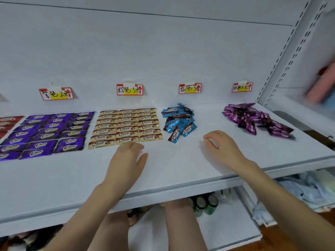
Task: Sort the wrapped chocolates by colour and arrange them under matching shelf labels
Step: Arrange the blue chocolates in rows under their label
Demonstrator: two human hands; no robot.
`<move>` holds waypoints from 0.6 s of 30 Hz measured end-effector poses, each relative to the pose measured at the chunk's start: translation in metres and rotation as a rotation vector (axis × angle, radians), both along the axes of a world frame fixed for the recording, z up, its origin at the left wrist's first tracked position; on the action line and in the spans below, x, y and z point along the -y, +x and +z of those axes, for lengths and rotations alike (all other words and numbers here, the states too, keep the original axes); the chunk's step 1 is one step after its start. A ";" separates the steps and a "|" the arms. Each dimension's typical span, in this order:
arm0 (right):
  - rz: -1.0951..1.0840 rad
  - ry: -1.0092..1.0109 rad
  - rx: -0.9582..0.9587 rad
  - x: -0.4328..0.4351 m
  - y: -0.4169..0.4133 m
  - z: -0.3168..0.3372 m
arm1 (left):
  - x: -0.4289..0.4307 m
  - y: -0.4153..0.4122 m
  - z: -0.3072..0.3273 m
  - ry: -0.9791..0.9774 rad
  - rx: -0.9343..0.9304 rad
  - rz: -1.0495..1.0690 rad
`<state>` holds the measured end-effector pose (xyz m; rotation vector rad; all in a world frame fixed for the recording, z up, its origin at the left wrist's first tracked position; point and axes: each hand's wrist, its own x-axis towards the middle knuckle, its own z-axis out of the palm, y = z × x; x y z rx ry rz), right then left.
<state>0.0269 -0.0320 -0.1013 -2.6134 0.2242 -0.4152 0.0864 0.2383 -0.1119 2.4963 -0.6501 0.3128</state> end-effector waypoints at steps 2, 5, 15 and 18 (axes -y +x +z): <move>-0.018 0.026 -0.028 0.022 0.004 0.003 | 0.032 0.009 0.008 -0.030 0.029 -0.074; -0.029 0.059 -0.012 0.050 0.026 0.006 | 0.087 0.030 0.016 -0.012 0.046 -0.151; 0.142 0.148 -0.054 0.077 0.168 0.003 | 0.160 0.093 -0.013 0.214 -0.090 -0.109; 0.295 0.096 -0.072 0.063 0.202 0.005 | 0.167 0.097 -0.020 0.204 -0.083 -0.074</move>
